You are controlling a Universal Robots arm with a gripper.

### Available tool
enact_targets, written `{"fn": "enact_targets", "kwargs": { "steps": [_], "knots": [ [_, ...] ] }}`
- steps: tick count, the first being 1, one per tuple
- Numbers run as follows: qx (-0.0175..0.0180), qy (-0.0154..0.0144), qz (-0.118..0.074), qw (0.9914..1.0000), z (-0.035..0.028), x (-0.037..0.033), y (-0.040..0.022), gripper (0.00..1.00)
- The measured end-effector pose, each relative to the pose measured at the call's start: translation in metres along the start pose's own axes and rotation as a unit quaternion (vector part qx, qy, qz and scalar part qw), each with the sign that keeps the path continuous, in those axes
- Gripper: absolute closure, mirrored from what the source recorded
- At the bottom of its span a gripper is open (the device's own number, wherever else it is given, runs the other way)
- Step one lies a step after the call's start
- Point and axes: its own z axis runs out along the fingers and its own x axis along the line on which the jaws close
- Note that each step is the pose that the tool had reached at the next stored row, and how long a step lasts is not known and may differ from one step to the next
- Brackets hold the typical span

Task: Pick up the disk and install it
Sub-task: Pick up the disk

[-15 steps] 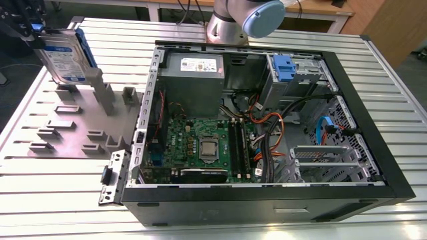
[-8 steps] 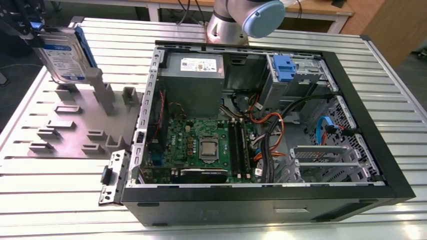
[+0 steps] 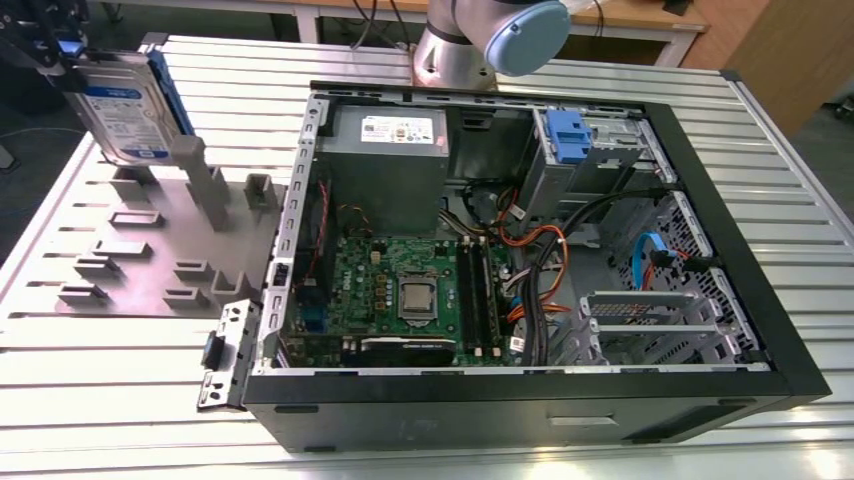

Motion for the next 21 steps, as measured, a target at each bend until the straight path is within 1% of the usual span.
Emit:
{"fn": "enact_targets", "kwargs": {
  "steps": [21],
  "knots": [
    [0.0,0.0,0.0,1.0,-0.006,0.0,0.0001,0.64]
  ]
}}
